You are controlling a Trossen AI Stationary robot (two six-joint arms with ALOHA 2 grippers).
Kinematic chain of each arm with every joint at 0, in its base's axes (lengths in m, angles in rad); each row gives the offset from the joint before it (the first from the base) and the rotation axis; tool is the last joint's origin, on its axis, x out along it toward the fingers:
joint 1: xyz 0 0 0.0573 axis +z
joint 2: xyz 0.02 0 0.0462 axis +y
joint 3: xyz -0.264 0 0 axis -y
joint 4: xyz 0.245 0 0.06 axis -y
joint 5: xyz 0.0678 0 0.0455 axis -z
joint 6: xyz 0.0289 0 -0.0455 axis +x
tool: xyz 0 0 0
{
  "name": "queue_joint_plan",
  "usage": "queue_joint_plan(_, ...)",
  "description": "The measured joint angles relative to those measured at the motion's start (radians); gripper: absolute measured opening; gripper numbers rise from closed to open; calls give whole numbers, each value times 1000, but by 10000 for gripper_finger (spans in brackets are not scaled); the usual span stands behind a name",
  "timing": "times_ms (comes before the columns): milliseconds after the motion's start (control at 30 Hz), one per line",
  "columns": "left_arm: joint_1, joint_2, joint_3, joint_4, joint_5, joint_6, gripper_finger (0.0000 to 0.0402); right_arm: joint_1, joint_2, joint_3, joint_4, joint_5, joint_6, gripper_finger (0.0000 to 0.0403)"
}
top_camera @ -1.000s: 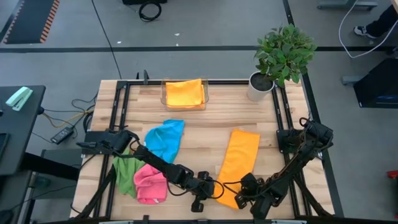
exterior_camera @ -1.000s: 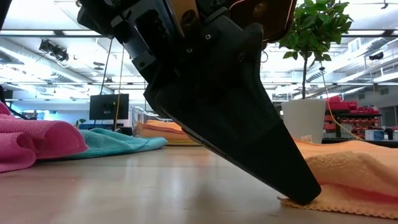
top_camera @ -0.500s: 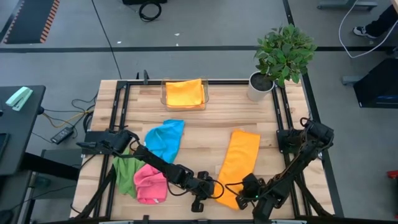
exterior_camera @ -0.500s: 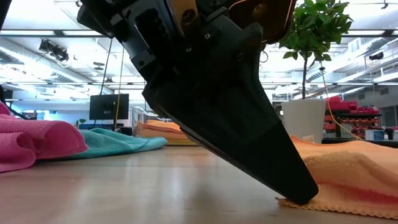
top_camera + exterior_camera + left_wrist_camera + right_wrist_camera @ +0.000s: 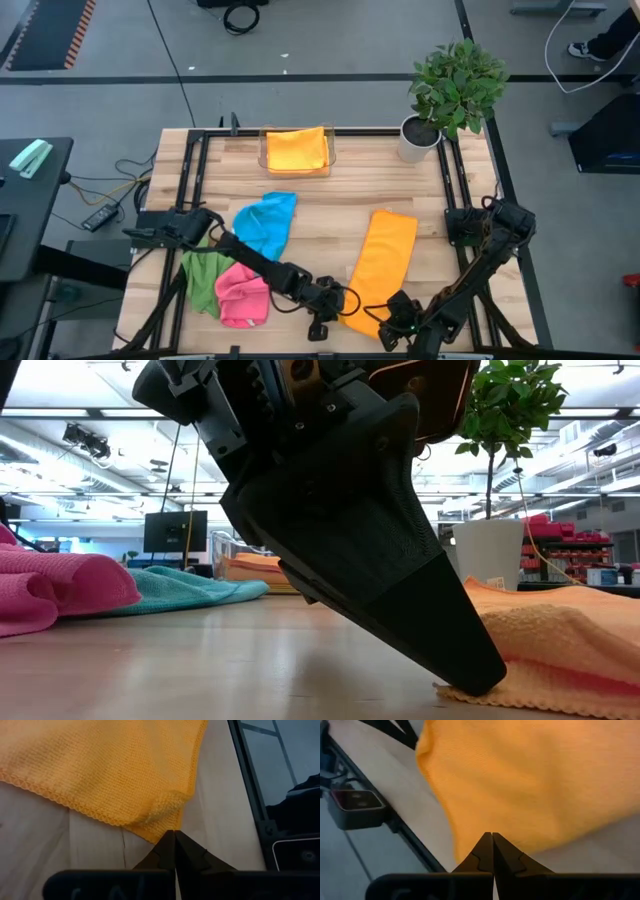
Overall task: Fold microfiber towels
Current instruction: Fold the orange microfiber towel
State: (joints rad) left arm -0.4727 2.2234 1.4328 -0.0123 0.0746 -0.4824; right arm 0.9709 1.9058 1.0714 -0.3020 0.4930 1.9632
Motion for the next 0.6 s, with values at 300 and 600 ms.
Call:
queue_joint_plan(300, 11, -1, 0, -2, -2, 2, 8, -25, 17, 0, 65, -57, -79, 2)
queue_joint_plan(600, 11, -2, 0, -2, -7, 5, 9, -34, 17, 0, 24, -86, -90, 2)
